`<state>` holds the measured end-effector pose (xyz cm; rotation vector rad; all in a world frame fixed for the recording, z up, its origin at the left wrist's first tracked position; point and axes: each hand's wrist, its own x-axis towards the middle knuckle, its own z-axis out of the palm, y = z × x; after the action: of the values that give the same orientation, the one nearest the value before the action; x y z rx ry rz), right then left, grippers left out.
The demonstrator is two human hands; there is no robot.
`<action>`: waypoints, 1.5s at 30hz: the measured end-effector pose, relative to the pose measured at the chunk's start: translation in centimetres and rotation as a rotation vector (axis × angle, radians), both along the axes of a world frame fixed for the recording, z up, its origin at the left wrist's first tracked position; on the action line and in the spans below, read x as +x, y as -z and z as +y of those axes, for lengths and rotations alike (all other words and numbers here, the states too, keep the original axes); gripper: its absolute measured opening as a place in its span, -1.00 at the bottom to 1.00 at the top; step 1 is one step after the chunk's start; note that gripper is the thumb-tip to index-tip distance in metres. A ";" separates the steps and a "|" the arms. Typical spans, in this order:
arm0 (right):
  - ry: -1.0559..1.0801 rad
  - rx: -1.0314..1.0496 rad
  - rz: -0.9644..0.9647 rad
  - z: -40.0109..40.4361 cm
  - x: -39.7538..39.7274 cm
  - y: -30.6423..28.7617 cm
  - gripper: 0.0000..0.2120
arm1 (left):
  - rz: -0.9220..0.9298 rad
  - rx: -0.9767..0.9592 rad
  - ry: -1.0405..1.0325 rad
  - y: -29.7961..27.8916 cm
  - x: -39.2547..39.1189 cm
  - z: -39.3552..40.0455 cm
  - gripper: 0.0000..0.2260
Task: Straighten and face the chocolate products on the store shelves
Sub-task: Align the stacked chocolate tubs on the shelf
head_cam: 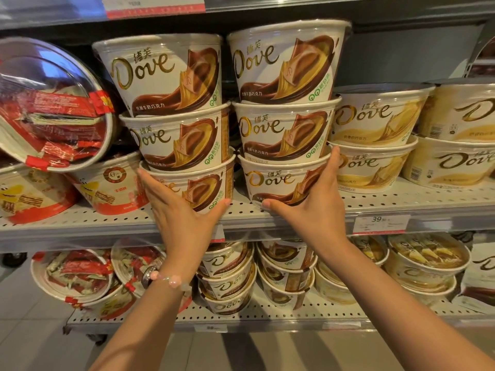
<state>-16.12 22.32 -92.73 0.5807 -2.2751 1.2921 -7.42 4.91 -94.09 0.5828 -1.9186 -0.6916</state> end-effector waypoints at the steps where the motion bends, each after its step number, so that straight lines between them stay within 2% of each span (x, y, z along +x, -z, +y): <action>1: -0.001 0.001 0.002 0.0 0.0 0.0 0.33 | 0.003 0.004 0.001 0.0 0.0 0.0 0.27; 8: -0.062 -0.038 -0.019 0.2 -0.1 0.0 0.34 | 0.038 0.041 0.040 -0.1 0.4 0.0 0.26; 12: -0.147 -0.139 -0.037 1.2 -0.1 0.1 0.24 | 0.108 0.069 0.083 0.6 1.6 0.0 0.18; 15: -0.189 -0.273 -0.050 2.5 1.3 1.3 0.02 | 0.174 0.083 0.127 2.2 3.1 0.7 0.05; 19: -0.194 -0.329 0.079 3.9 4.1 5.1 -0.38 | 0.238 0.122 0.111 6.0 4.7 2.0 -0.17; 22: -0.205 -0.294 0.008 4.6 5.5 9.2 -0.48 | 0.169 0.126 0.123 10.0 5.6 2.3 -0.22; 25: -0.145 -0.221 -0.157 4.8 5.7 13.4 -0.42 | 0.087 0.311 0.164 13.8 5.9 3.0 -0.19; 29: -0.074 -0.108 -0.394 4.1 4.7 18.3 -0.15 | -0.066 0.310 0.096 17.6 5.2 4.7 -0.07; 32: -0.025 -0.134 -0.493 2.9 3.8 20.6 -0.06 | -0.186 0.386 0.034 19.5 4.0 5.4 0.07; 36: 0.031 -0.142 -0.559 1.0 2.7 22.1 0.03 | -0.246 0.486 -0.006 20.9 2.3 4.7 0.14; 40: 0.070 -0.142 -0.623 -0.3 1.6 22.7 0.12 | -0.254 0.425 -0.073 21.9 0.8 3.8 0.17; 45: 0.052 -0.144 -0.570 -0.6 0.5 23.2 0.15 | -0.271 0.341 -0.127 22.0 -0.4 3.0 0.21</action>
<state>-15.65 21.68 -115.90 0.1014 -2.5752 1.7473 -7.77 7.95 -116.05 1.0480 -2.0013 -0.9026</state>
